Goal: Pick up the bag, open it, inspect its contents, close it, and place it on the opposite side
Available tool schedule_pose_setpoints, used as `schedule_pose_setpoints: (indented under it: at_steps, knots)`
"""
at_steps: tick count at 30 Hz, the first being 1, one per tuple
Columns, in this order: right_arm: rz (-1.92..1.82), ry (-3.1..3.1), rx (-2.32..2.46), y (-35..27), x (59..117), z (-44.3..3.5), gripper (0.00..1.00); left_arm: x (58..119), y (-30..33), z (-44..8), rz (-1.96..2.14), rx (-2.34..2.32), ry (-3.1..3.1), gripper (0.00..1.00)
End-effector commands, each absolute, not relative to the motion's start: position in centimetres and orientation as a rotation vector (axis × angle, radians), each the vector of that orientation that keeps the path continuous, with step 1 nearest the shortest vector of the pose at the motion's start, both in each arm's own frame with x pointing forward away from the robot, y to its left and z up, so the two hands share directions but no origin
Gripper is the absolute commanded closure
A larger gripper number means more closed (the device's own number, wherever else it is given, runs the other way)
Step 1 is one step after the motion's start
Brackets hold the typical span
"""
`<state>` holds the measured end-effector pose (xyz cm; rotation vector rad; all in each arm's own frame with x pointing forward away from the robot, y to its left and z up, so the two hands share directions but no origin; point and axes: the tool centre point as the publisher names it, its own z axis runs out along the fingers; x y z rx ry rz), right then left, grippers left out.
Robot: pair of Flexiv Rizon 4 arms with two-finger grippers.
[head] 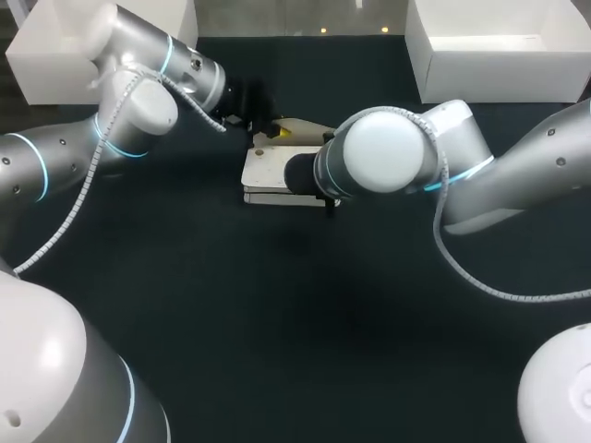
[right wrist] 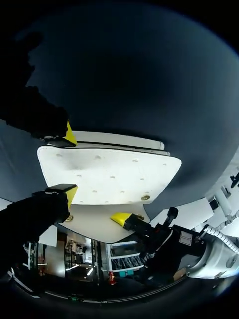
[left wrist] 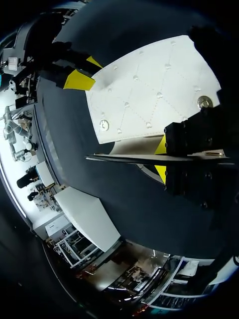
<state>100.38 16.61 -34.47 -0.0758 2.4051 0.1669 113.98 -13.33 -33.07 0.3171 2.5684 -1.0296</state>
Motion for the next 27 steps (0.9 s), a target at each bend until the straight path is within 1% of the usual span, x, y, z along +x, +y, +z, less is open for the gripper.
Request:
schedule_pose_setpoints:
  at_steps: [1,8,10,11,12,13,14,27]
  knots:
    - [0.150,2.424,-0.088,16.3,99.0,-31.4,0.00,113.8,-13.1,-31.6,-1.012,0.307,2.581,1.00]
    - [0.147,2.418,-0.111,16.3,98.7,-28.5,0.00,113.4,-13.0,-29.5,-1.015,0.289,2.602,1.00]
    - [0.144,2.412,-0.117,16.3,98.8,-28.0,0.33,113.3,-12.9,-29.0,-1.013,0.280,2.610,1.00]
    - [0.145,2.412,-0.118,16.4,98.9,-27.8,0.54,113.2,-12.8,-28.7,-1.020,0.271,2.617,1.00]
    - [0.135,2.414,-0.118,16.4,99.0,-27.6,0.61,113.1,-12.7,-28.5,-1.021,0.260,2.622,1.00]
    - [0.130,2.419,-0.116,16.4,99.1,-27.4,0.77,113.0,-12.6,-28.3,-1.029,0.248,2.628,1.00]
    - [0.130,2.420,-0.115,16.4,99.2,-27.3,1.00,113.0,-12.5,-28.1,-1.034,0.242,2.632,1.00]
    - [0.127,2.512,-0.106,16.9,101.3,-25.1,1.00,112.1,-11.8,-26.4,-1.048,0.190,2.674,1.00]
